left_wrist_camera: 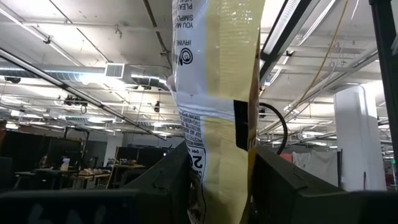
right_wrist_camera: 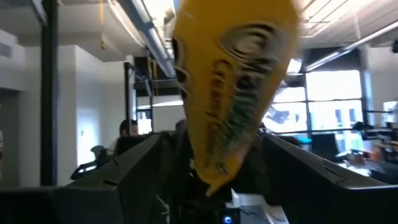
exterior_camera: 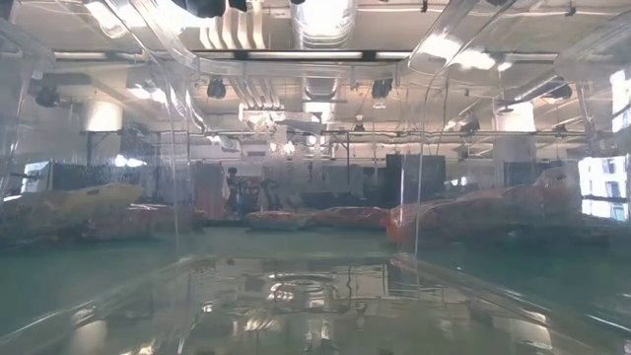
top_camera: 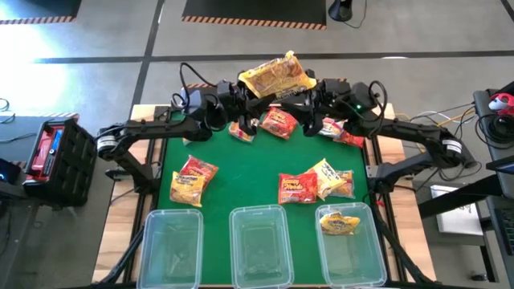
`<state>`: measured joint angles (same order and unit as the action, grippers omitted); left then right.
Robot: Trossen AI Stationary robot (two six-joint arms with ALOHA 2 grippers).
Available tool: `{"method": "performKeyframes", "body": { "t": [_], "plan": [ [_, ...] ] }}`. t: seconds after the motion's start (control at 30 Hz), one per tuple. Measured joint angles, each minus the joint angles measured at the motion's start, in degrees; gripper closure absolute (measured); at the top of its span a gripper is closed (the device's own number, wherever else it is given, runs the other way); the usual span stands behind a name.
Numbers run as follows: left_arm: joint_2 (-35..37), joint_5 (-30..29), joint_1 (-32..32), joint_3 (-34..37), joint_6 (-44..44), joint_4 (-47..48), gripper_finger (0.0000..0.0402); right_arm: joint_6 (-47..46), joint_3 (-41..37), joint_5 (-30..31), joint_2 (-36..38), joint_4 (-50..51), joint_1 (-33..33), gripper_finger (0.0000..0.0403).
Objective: Sort Maruchan noodles
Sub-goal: Put the yellow noodle pack into the right transparent bin
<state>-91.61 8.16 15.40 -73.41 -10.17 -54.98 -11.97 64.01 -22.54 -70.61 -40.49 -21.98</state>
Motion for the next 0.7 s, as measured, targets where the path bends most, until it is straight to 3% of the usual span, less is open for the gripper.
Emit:
{"method": "performKeyframes", "body": {
  "t": [0.4,0.7],
  "plan": [
    [-0.02,0.09,-0.75,0.02,0.00,0.09,0.0283,0.02,4.87,-0.22,-3.07,-0.11,0.24,0.0152],
    [-0.02,0.09,-1.41,0.03,0.00,0.11,0.0283,0.02,4.98,-0.18,-3.08,-0.46,1.38,0.0198]
  ]
}}
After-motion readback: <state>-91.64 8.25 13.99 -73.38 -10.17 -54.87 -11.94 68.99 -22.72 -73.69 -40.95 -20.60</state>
